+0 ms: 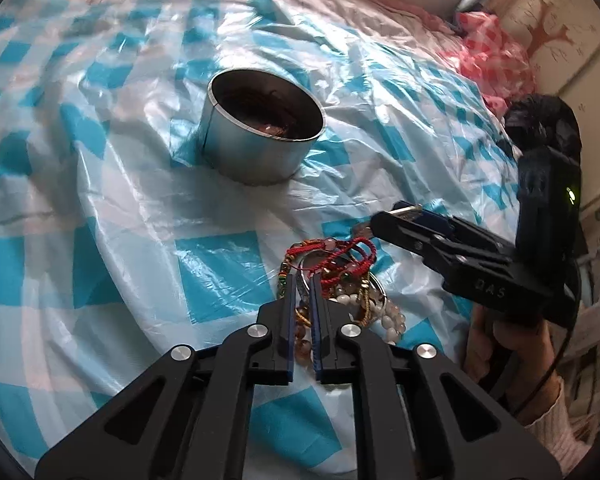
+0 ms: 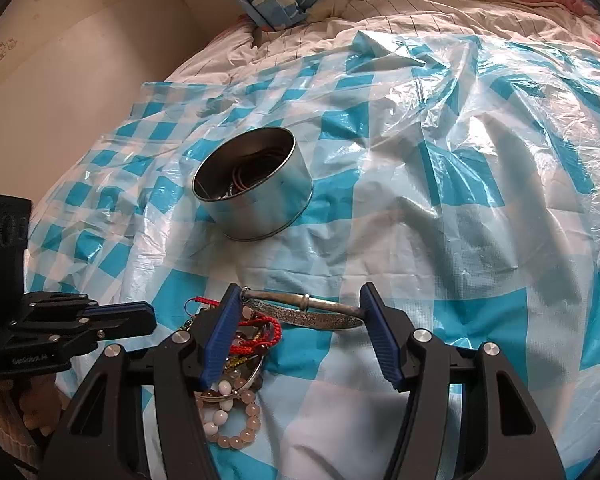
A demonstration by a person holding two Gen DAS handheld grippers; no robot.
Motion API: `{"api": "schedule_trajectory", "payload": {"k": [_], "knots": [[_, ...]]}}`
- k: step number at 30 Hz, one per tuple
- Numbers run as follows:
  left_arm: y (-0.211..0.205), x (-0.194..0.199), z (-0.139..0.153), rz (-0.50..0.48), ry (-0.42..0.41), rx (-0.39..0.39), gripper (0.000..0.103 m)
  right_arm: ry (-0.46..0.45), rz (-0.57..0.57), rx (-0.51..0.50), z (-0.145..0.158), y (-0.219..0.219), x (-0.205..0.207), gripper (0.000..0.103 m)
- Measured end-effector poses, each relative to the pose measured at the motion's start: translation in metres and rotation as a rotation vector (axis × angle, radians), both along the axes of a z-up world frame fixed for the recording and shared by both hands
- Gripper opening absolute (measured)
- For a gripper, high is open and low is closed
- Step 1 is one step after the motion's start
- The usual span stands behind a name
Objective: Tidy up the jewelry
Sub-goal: 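Grasp the red string bracelets from the pile with the left tool, then drop the red bracelets into the tin with left tool while right tool carries a silver bangle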
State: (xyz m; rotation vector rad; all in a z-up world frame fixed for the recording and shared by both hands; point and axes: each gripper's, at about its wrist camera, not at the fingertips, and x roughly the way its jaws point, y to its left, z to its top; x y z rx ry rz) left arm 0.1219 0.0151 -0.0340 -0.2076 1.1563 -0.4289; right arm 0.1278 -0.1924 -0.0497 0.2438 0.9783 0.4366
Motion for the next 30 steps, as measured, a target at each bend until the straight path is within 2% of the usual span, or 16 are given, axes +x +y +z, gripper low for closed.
{"api": "schedule_trajectory", "payload": {"k": [1, 2, 3, 6, 7, 8, 9, 11, 14, 19, 26, 30], "knots": [[0.0, 0.002, -0.003, 0.007, 0.009, -0.012, 0.029, 0.001, 0.001, 0.002, 0.0, 0.0, 0.0, 0.059], [0.001, 0.005, -0.004, 0.022, 0.016, -0.029, 0.037, 0.001, 0.002, 0.002, 0.0, 0.0, 0.0, 0.059], [0.001, 0.007, -0.005, 0.039, 0.013, -0.041, 0.05, 0.001, 0.002, 0.001, 0.0, 0.0, 0.0, 0.059], [-0.005, 0.017, -0.011, 0.066, 0.009, -0.05, 0.053, 0.0, 0.004, -0.002, 0.0, 0.0, 0.0, 0.059], [-0.008, 0.02, -0.014, 0.07, 0.012, -0.045, 0.047, 0.0, 0.005, -0.003, -0.001, 0.0, 0.0, 0.059], [-0.012, 0.023, -0.018, 0.061, 0.023, -0.034, 0.034, -0.002, 0.007, -0.008, -0.001, 0.001, 0.0, 0.059], [-0.015, 0.024, -0.021, 0.047, 0.034, -0.016, 0.012, -0.004, 0.009, -0.012, -0.001, 0.001, 0.0, 0.059], [-0.022, 0.025, -0.023, 0.025, 0.031, 0.027, 0.002, -0.004, 0.009, -0.014, -0.002, 0.001, 0.0, 0.059], [-0.018, 0.02, -0.006, 0.024, -0.024, 0.003, 0.002, -0.005, 0.006, -0.016, -0.002, 0.001, -0.001, 0.059], [0.011, 0.016, 0.023, 0.088, -0.107, -0.095, 0.002, -0.015, 0.003, -0.025, -0.001, 0.002, 0.0, 0.059], [0.033, 0.019, 0.029, 0.159, -0.124, -0.064, 0.002, -0.014, 0.029, -0.083, -0.004, 0.012, 0.0, 0.06], [0.039, 0.015, 0.041, 0.169, -0.179, -0.102, 0.002, -0.019, 0.039, -0.109, -0.005, 0.014, -0.001, 0.062]]}}
